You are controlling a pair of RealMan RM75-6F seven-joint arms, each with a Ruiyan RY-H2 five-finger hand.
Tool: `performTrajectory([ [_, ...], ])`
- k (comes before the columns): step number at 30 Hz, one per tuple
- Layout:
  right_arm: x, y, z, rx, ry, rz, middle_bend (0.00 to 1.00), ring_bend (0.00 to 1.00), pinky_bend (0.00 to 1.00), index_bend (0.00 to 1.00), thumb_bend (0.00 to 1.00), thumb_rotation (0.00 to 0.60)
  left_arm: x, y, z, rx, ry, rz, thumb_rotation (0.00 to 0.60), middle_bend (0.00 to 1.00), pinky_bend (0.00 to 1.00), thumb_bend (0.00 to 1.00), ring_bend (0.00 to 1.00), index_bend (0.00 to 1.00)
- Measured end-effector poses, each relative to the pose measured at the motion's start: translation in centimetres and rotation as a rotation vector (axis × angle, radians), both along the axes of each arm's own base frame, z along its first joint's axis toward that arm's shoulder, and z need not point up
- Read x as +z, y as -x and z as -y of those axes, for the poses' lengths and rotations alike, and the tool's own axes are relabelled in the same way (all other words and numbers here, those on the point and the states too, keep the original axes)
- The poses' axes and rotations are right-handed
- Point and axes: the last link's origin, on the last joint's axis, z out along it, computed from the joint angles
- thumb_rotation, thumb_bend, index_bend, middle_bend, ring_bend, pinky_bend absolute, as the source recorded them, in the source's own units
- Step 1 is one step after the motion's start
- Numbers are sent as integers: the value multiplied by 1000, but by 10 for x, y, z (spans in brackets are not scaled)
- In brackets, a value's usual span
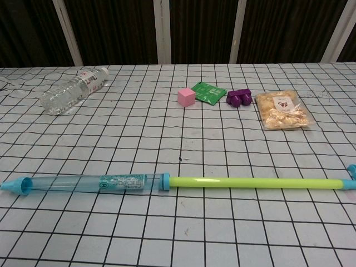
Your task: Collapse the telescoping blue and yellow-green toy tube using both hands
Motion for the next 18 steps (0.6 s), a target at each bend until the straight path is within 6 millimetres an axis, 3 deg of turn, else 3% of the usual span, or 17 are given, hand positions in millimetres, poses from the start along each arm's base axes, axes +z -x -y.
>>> performTrajectory([
  [18, -2, -1, 0, 2, -13, -6, 0, 0, 0, 0, 421, 600, 1, 1, 0, 10, 14, 7, 600, 0, 0, 147, 0, 0],
])
